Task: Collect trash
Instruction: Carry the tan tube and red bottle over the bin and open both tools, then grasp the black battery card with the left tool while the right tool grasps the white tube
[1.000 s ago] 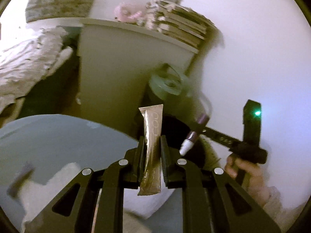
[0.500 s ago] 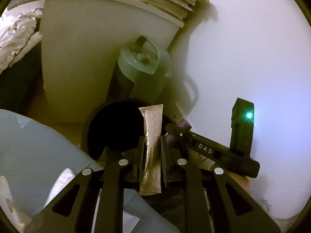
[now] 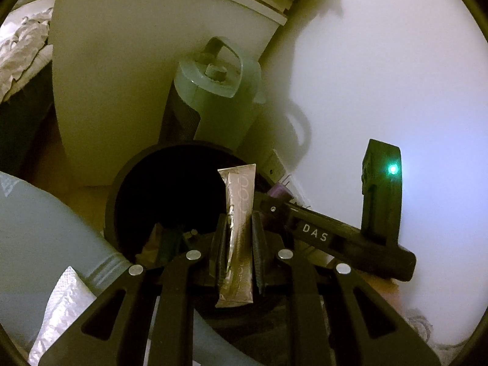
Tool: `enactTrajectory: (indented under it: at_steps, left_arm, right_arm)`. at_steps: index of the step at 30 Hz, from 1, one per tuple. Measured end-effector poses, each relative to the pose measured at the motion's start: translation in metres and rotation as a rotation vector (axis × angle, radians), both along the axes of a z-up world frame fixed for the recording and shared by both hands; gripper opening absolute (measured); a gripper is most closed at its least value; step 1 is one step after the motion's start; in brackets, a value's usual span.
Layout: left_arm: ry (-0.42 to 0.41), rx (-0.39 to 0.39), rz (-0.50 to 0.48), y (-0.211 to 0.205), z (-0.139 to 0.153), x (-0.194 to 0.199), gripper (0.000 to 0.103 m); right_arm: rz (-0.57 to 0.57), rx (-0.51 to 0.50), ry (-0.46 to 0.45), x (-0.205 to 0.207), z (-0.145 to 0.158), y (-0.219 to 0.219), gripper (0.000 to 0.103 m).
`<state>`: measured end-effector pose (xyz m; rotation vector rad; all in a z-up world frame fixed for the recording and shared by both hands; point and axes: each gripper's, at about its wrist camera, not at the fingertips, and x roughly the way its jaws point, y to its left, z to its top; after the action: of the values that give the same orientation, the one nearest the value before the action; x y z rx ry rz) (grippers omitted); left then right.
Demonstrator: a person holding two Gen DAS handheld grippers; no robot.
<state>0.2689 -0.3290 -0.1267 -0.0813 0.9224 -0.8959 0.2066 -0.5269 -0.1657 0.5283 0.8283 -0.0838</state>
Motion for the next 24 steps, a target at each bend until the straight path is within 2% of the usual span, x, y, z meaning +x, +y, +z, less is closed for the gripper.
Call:
enactTrajectory:
  at_steps: [3,5,7,8,10,12,20,24]
  left_arm:
    - [0.003,0.015,0.008,-0.003,-0.001,0.002,0.023]
    - [-0.005,0.025,0.02,-0.002,-0.001,0.002,0.042]
    - [-0.016,0.024,0.027,-0.001,0.001,0.001,0.051]
    - [-0.022,0.024,0.028,-0.001,0.002,0.0,0.053]
    - [-0.029,0.027,0.03,0.0,0.004,-0.002,0.061]
    - [-0.036,0.023,0.031,0.003,0.007,-0.006,0.061]
    - [-0.056,0.003,0.056,0.032,0.025,-0.026,0.061]
    - [-0.063,-0.008,0.108,0.066,0.034,-0.044,0.062]
  right_arm:
    - [-0.003,0.033,0.021,0.002,-0.005,-0.002,0.026]
    - [-0.007,0.044,0.037,0.003,-0.008,-0.004,0.026]
    - [-0.006,0.048,0.046,0.004,-0.009,-0.004,0.029]
    - [-0.006,0.047,0.044,0.005,-0.009,-0.004,0.032]
    - [-0.015,0.044,0.036,0.004,-0.008,-0.003,0.056]
    - [-0.031,0.05,0.015,0.001,-0.006,-0.004,0.061]
    - [-0.04,0.059,0.01,-0.001,-0.007,-0.005,0.061]
    - [-0.018,0.045,0.008,0.002,-0.006,0.004,0.061]
